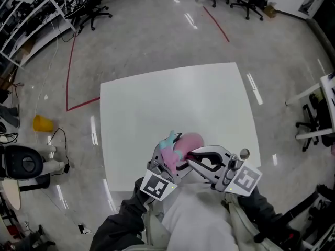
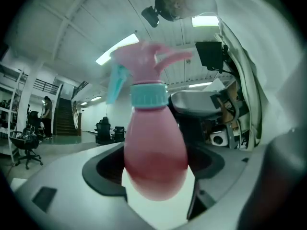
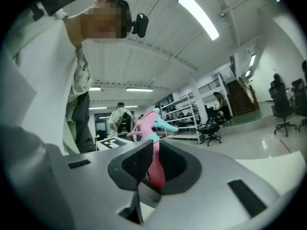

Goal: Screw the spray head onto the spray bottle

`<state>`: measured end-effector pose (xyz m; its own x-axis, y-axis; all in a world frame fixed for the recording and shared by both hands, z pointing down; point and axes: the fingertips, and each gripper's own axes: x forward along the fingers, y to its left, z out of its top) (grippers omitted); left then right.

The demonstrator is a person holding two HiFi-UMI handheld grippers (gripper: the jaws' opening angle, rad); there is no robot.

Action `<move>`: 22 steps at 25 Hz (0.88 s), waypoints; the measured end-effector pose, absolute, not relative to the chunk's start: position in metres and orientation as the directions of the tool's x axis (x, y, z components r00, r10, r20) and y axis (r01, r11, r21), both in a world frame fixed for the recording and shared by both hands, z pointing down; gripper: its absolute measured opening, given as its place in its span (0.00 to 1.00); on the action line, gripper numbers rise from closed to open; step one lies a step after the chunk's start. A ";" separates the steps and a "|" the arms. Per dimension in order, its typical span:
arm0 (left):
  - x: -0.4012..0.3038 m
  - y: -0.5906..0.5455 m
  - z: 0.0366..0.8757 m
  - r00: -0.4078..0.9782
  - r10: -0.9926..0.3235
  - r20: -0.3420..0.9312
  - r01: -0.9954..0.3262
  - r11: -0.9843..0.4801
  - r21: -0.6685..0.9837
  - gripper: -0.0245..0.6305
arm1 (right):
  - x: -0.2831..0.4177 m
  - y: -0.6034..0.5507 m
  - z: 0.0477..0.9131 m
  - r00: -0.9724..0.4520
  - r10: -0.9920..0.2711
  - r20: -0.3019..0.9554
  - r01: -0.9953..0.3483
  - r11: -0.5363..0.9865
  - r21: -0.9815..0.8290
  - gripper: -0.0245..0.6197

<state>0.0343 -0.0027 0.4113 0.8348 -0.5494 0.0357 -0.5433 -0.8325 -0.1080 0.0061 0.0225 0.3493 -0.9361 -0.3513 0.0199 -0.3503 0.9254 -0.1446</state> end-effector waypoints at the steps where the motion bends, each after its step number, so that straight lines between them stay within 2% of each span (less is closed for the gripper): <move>1: 0.041 -0.004 0.411 0.826 -0.563 0.041 -0.556 -0.824 -0.113 0.65 | 0.008 0.026 0.353 -0.945 -0.324 0.048 -0.327 0.937 -0.118 0.08; 5: 0.062 -0.005 0.409 0.821 -0.567 0.064 -0.557 -0.820 -0.130 0.64 | 0.028 0.025 0.353 -0.945 -0.321 0.060 -0.326 0.940 -0.097 0.08; 9: 0.066 0.010 0.409 0.846 -0.525 0.099 -0.508 -0.848 -0.154 0.64 | 0.053 0.007 0.355 -0.923 -0.376 0.084 -0.384 0.918 -0.103 0.08; 12: 0.055 0.024 0.407 0.864 -0.496 0.081 -0.483 -0.864 -0.139 0.64 | 0.065 -0.018 0.369 -0.893 -0.449 -0.019 -0.419 0.847 -0.326 0.08; 16: 0.055 0.023 0.393 0.867 -0.498 0.008 -0.496 -0.865 -0.074 0.64 | 0.070 -0.026 0.389 -0.855 -0.509 -0.101 -0.369 0.733 -0.571 0.07; 19: 0.052 0.015 0.384 0.834 -0.546 -0.079 -0.540 -0.837 0.084 0.64 | 0.076 -0.032 0.386 -0.811 -0.562 -0.164 -0.345 0.685 -0.641 0.07; 22: 0.053 0.015 0.384 0.841 -0.537 -0.067 -0.537 -0.843 0.017 0.64 | 0.072 -0.026 0.382 -0.819 -0.546 -0.177 -0.331 0.701 -0.632 0.06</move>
<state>0.0530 0.0150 0.3840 0.8408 -0.5372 -0.0675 -0.5373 -0.8432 0.0173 0.0719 -0.0259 0.3825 -0.8188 -0.5461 -0.1770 -0.3311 0.7011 -0.6315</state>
